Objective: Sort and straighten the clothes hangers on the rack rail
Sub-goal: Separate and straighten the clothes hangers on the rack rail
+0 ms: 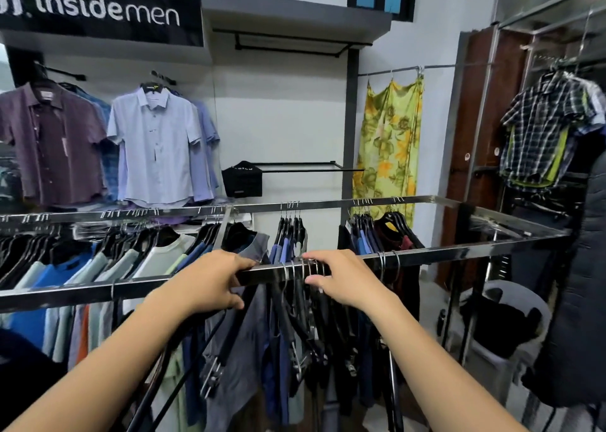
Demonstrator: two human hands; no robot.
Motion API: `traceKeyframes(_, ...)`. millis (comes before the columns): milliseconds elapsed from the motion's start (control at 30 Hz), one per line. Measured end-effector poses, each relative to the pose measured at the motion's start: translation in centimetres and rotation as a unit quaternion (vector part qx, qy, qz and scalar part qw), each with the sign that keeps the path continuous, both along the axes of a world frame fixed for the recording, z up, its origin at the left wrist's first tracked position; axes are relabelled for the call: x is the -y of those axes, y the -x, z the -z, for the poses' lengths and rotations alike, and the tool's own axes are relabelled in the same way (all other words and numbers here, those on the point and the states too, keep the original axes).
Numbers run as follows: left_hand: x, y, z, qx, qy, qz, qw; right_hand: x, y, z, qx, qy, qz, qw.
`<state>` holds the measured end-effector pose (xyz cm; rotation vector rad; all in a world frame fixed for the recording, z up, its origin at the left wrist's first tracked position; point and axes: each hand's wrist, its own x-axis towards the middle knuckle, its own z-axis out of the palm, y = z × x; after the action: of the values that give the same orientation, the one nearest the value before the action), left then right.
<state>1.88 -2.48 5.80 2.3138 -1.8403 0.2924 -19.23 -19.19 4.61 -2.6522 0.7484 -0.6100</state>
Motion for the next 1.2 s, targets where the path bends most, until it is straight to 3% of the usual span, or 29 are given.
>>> traceKeyframes(133, -1.0, -0.8, 0.1, 0.031, -0.008, -0.005, 0.999, 0.0, 0.0, -0.5, -0.008, 0.060, -0.009, 0.998)
traceKeyframes(267, -0.7, -0.6, -0.3, 0.046, -0.018, -0.027, 0.998, -2.1, -0.8, -0.1, 0.056, 0.101, 0.005, 0.993)
traceKeyframes(367, -0.6, -0.3, -0.5, 0.040, -0.010, -0.028, 0.999, -3.4, -1.7, 1.4, -0.010, 0.107, 0.005, 0.994)
traceKeyframes(600, -0.9, -0.4, -1.2, 0.078, -0.044, -0.046, 0.995, -3.6, -2.8, 3.2, -0.026, 0.044, 0.008, 0.999)
traceKeyframes(867, 0.1, 0.7, -0.1, 0.172, -0.094, -0.090, 0.977, -0.9, -0.9, 0.7, 0.024, -0.055, 0.005, 0.998)
traceKeyframes(967, 0.2, 0.8, -0.3, 0.154, -0.102, -0.081, 0.979, 0.2, 0.1, -0.5, 0.058, -0.062, 0.000, 0.996)
traceKeyframes(1200, 3.8, 4.2, -0.3, 0.042, 0.070, 0.001, 0.997, 0.0, -0.8, -2.6, 0.043, 0.041, -0.023, 0.998)
